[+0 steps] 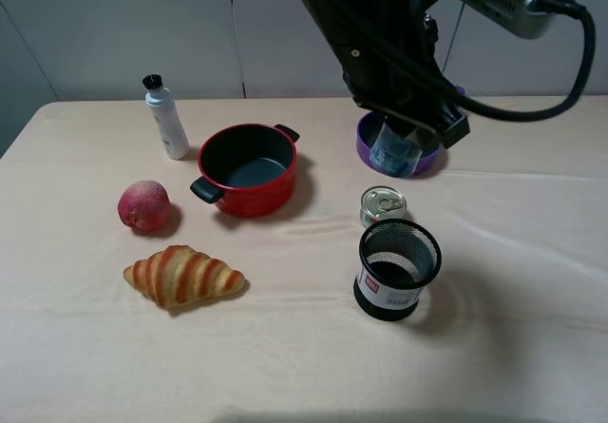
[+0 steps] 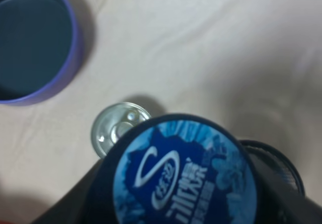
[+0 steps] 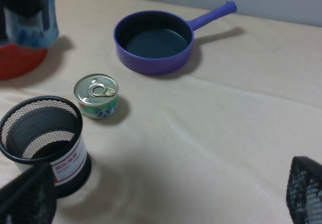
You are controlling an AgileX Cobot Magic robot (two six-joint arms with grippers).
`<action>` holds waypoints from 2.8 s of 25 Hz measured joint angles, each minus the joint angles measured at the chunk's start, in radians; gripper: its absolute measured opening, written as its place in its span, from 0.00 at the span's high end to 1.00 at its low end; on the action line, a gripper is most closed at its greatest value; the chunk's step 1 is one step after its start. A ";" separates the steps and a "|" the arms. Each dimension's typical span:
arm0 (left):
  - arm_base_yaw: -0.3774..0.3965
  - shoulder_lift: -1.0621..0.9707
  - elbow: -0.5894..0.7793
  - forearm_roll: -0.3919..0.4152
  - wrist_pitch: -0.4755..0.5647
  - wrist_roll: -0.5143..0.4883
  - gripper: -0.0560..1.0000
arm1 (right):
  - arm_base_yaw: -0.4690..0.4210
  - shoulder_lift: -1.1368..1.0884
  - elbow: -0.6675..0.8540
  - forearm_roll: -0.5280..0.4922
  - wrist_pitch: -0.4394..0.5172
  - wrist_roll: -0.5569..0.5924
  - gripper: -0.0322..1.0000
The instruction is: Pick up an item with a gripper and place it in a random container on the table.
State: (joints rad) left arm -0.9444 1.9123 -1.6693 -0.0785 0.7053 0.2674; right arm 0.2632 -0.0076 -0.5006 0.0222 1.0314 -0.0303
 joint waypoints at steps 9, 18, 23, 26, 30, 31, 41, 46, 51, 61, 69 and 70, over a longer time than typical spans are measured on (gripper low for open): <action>-0.068 -0.005 0.083 -0.001 -0.083 0.002 0.45 | 0.000 0.000 0.000 0.000 0.000 0.000 0.30; -0.095 -0.005 0.176 -0.001 -0.167 0.002 0.45 | 0.000 0.000 0.000 0.000 0.000 0.000 0.30; -0.096 -0.005 0.217 -0.001 -0.202 0.002 0.45 | 0.000 0.000 0.000 0.000 0.000 0.000 0.30; -0.101 -0.005 0.245 -0.001 -0.231 0.002 0.45 | 0.000 0.000 0.000 0.000 0.000 0.000 0.30; -0.109 -0.005 0.285 -0.002 -0.263 0.002 0.45 | 0.000 0.000 0.000 0.000 0.000 0.000 0.30; -0.109 -0.005 0.294 -0.002 -0.271 0.002 0.45 | 0.000 0.000 0.000 0.000 0.000 0.000 0.30; -0.120 -0.004 0.314 -0.004 -0.293 0.002 0.45 | 0.000 0.000 0.000 0.000 0.000 0.000 0.30; -0.120 -0.004 0.314 -0.004 -0.293 0.002 0.45 | 0.000 0.000 0.000 0.000 0.000 0.000 0.30; -0.120 -0.004 0.314 -0.004 -0.294 0.002 0.45 | 0.000 0.000 0.000 0.000 0.000 0.000 0.30; -0.120 -0.004 0.314 -0.004 -0.305 0.002 0.45 | 0.000 0.000 0.000 0.000 0.000 0.000 0.30; -0.120 -0.004 0.314 -0.004 -0.312 0.002 0.45 | 0.000 0.000 0.000 0.000 0.000 0.000 0.30; -0.120 -0.004 0.314 -0.004 -0.312 0.002 0.45 | 0.000 0.000 0.000 0.000 0.000 0.000 0.30</action>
State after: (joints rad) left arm -1.0648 1.9083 -1.3555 -0.0820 0.3931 0.2698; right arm 0.2632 -0.0076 -0.5006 0.0222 1.0314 -0.0303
